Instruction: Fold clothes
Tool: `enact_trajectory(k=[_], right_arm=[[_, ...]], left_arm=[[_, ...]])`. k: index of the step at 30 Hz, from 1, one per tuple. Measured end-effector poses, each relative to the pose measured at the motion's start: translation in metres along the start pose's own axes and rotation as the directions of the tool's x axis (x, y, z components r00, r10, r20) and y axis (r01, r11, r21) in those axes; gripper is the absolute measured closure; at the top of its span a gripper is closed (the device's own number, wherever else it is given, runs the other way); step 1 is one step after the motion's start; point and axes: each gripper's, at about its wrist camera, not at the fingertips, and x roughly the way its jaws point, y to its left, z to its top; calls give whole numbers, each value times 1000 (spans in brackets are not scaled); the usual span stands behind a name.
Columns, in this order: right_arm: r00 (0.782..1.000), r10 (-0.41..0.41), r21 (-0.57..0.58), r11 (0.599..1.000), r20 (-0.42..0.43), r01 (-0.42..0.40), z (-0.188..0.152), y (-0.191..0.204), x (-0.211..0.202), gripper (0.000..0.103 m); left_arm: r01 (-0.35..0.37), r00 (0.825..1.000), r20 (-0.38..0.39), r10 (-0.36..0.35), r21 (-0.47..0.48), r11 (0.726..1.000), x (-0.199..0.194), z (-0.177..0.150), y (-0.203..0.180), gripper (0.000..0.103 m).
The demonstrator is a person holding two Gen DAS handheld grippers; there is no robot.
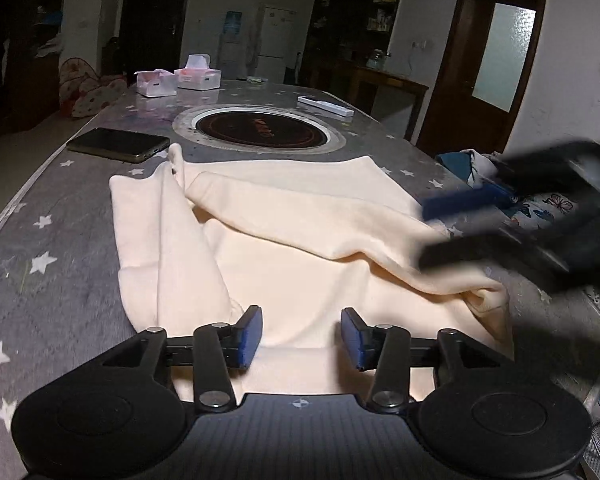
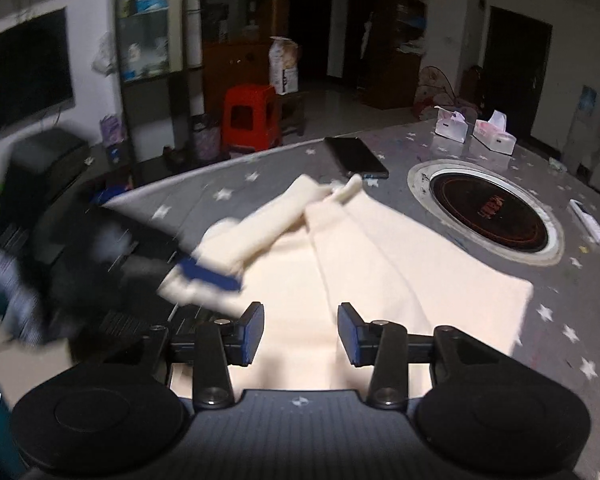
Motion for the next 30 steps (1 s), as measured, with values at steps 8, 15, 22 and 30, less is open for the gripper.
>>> enact_trajectory(k=[8,15,22,30], right_arm=[[999,-24,39,999,-35,26,43,-12,89,53],[996,-51,9,999,-71,52,52,-11,135,48],[994,-96,32,995,-57,98,50,-16,143,74],[984,-177,74,982,8,176,49,-42,108,97]], left_arm=[[1,1000,29,0,-25,1000,0,-4,-3,44],[11,999,38,-10,-30,999,1,-5,-7,36],[17,999,40,-16,-33,999,1,-5,-8,32],[17,999,37,-16,-24,1000,2,-5,-10,28]])
